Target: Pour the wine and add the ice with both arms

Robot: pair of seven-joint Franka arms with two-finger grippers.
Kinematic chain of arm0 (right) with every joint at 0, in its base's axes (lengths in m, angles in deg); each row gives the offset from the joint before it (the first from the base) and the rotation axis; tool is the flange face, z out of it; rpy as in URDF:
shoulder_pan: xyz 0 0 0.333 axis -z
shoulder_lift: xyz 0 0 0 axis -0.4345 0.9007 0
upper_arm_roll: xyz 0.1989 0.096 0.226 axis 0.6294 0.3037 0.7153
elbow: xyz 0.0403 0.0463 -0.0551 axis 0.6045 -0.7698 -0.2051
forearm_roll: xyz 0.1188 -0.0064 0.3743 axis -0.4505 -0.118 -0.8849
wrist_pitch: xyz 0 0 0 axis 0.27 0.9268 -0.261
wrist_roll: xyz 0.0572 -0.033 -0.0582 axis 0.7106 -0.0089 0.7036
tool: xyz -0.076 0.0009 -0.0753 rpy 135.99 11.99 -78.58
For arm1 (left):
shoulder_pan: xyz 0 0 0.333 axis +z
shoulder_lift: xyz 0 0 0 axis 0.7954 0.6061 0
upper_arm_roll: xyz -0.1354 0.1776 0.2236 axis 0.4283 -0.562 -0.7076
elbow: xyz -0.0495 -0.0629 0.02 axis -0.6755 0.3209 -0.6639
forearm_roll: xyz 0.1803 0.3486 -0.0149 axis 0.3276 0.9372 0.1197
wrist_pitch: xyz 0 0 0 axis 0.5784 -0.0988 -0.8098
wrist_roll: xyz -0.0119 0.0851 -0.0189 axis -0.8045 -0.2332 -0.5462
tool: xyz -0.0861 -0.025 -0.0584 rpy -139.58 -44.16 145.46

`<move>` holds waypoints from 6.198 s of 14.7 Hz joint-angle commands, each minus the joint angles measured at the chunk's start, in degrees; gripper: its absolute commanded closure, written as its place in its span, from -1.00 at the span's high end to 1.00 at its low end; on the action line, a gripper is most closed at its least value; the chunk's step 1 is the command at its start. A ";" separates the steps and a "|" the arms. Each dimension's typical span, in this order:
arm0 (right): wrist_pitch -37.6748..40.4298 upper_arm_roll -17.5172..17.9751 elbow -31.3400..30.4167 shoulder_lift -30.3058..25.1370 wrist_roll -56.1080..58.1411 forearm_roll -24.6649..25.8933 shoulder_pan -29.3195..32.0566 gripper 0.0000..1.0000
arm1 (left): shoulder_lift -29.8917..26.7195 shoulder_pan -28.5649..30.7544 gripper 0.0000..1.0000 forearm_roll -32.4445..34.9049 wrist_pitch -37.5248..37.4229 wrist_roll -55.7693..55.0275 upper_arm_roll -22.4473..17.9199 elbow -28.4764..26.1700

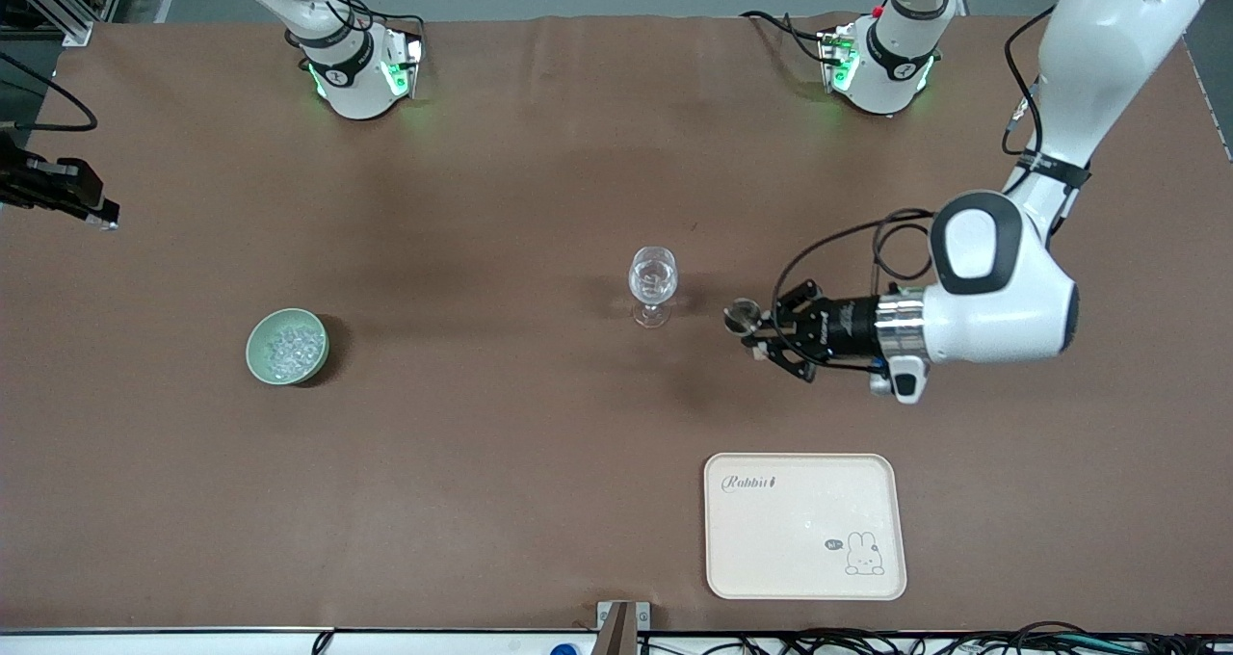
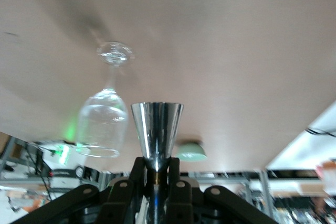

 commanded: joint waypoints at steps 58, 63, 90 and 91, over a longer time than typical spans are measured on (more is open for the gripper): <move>-28.82 -0.02 18.55 37.29 -70.69 -1.05 -53.50 0.80 | 34.36 -0.71 1.00 -27.78 6.62 23.67 -13.40 28.44; -27.32 -0.55 18.02 34.84 -68.50 -0.52 -51.05 0.95 | 31.20 0.96 1.00 -21.22 4.61 23.49 -13.57 27.12; -6.86 -0.46 0.18 1.79 -7.84 4.66 -3.58 0.99 | -6.85 -6.68 1.00 46.13 -28.10 28.83 -11.99 27.21; -6.58 -0.46 -0.52 0.65 -7.76 4.66 -3.58 0.99 | -8.08 -6.69 1.00 46.22 -28.36 31.03 -11.99 27.03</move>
